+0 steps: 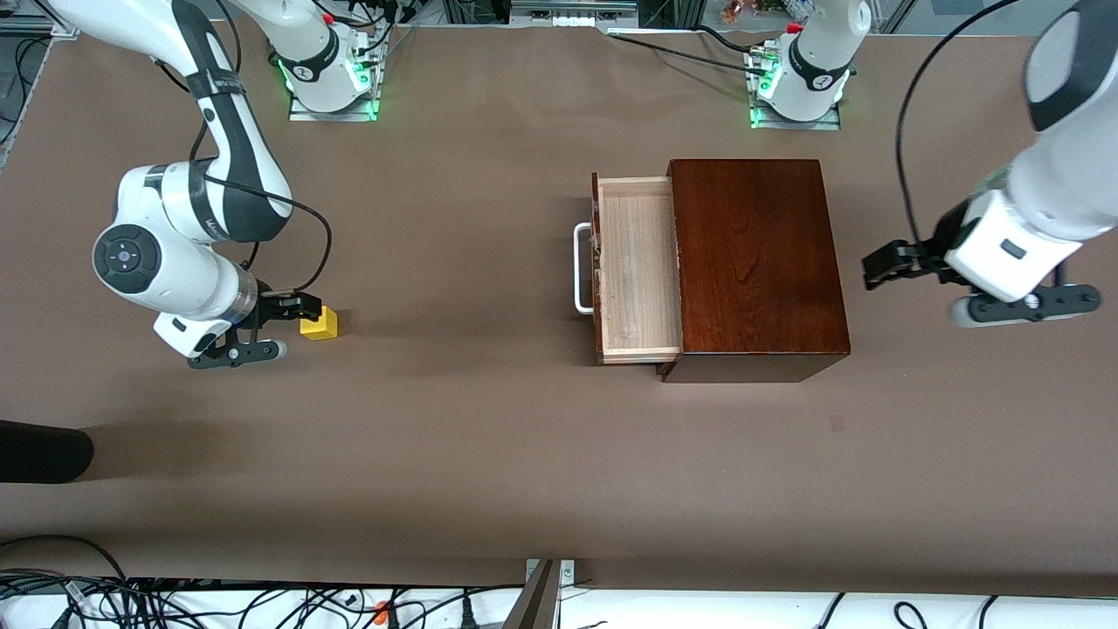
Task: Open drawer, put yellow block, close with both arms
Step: 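Lower the right gripper and grasp the yellow cube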
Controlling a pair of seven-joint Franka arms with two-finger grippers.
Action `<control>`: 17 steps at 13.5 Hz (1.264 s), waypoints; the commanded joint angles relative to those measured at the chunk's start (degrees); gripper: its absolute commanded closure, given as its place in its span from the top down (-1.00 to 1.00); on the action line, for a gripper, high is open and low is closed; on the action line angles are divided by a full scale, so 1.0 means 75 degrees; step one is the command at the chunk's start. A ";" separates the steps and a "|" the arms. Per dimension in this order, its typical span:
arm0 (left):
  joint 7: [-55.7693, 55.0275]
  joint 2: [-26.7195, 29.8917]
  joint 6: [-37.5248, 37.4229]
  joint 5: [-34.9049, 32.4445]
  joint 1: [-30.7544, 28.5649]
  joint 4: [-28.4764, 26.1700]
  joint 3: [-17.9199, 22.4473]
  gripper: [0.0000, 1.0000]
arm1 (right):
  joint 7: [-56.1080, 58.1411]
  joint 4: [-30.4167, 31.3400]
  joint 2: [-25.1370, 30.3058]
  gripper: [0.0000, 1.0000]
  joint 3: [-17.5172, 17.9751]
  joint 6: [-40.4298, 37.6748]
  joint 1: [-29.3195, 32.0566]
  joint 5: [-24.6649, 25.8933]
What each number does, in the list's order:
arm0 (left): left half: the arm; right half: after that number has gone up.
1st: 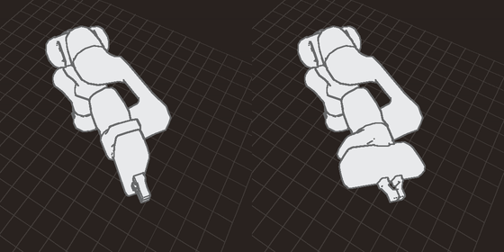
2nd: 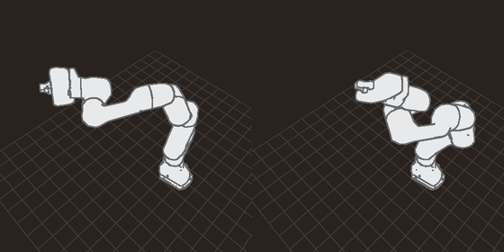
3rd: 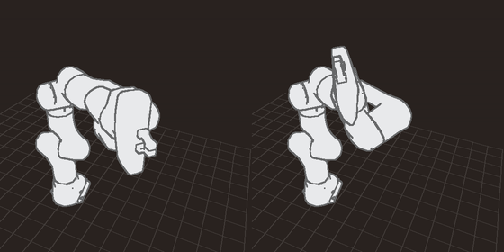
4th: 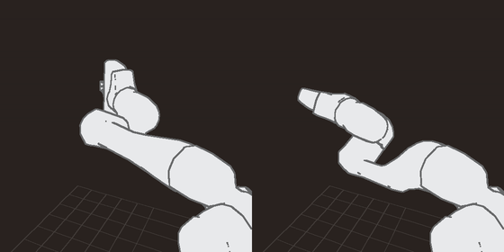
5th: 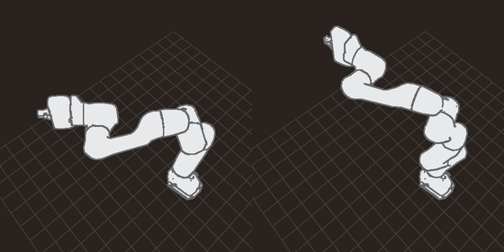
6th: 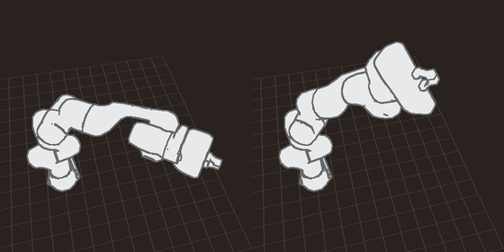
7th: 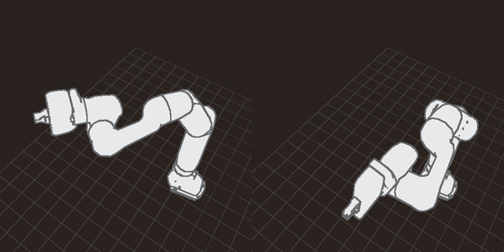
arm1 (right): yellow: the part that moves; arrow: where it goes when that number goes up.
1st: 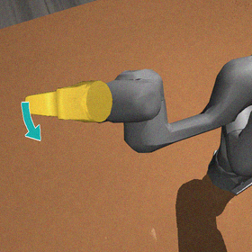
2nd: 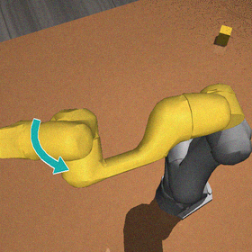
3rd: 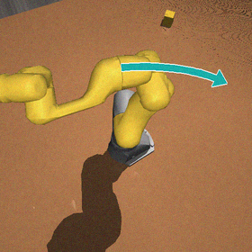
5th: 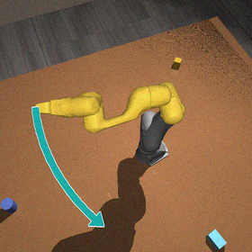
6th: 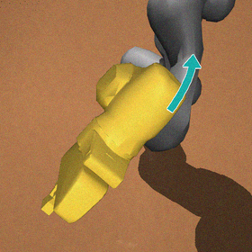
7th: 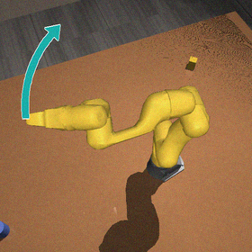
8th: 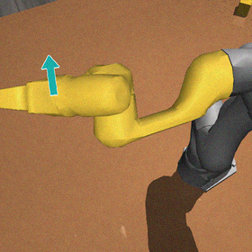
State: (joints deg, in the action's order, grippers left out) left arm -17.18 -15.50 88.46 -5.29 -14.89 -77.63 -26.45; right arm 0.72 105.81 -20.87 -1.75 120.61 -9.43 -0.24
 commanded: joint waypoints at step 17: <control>0.2256 0.1305 -0.0123 0.0928 0.2325 -0.0817 0.3397 1.00 | 0.0057 0.1595 -0.0804 -0.17 -0.0012 0.2575 0.0050 -0.0121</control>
State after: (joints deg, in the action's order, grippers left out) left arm -1.81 -7.51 86.64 1.21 2.29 -81.58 -1.51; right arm 0.54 116.82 -27.55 -1.92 138.91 -9.23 -0.30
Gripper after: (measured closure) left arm 0.000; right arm 0.396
